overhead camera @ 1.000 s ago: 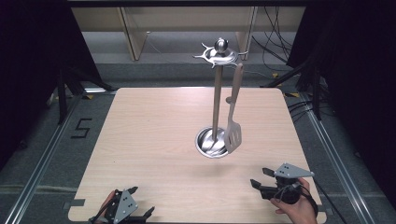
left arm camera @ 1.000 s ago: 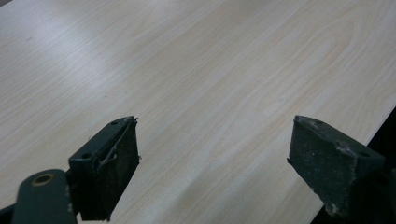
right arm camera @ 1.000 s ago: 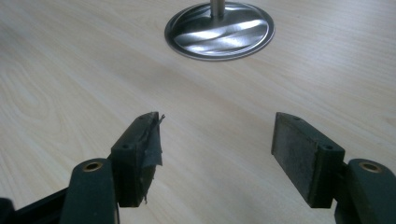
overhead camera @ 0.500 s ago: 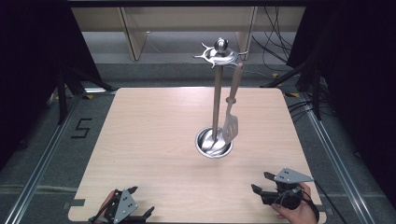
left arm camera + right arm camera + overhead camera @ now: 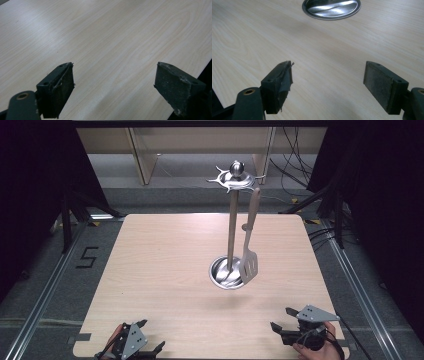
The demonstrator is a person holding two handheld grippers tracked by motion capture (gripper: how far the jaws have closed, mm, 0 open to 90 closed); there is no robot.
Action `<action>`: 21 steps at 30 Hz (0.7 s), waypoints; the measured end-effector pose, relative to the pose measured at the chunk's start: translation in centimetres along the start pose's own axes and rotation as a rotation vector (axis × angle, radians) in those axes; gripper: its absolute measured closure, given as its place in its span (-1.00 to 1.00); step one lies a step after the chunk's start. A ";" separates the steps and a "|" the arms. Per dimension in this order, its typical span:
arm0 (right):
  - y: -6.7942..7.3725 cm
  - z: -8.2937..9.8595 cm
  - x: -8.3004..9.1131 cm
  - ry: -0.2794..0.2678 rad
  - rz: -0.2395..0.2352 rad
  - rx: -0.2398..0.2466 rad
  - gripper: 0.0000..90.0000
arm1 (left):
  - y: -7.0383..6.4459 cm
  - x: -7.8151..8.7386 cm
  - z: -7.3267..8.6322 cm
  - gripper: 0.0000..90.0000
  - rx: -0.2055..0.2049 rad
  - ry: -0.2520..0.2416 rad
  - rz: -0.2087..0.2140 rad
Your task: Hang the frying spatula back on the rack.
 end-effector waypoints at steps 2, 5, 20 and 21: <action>-0.1 0.0 0.0 -0.015 0.006 0.026 -0.48 | 0.1 0.0 0.1 -0.67 -0.010 0.006 -0.005; -0.2 0.3 -0.1 -0.010 -0.003 0.038 -0.48 | -0.1 -0.1 0.0 -0.67 0.007 -0.010 -0.003; 0.0 1.0 0.4 0.000 0.013 0.021 -0.49 | 0.0 0.0 -0.1 -0.67 -0.034 -0.005 -0.003; 0.1 1.0 0.4 0.003 0.014 0.009 -0.49 | 0.0 0.0 -0.1 -0.67 -0.024 -0.007 -0.010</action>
Point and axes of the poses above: each handheld gripper's, and its own axes: x roughly backward along the jaws, z roughly out of its underside, y roughly to its left, the point moved 8 cm from there along -x, roughly forward along the jaws, and after that the axes turned 4 degrees about x, right-handed, at the moved point
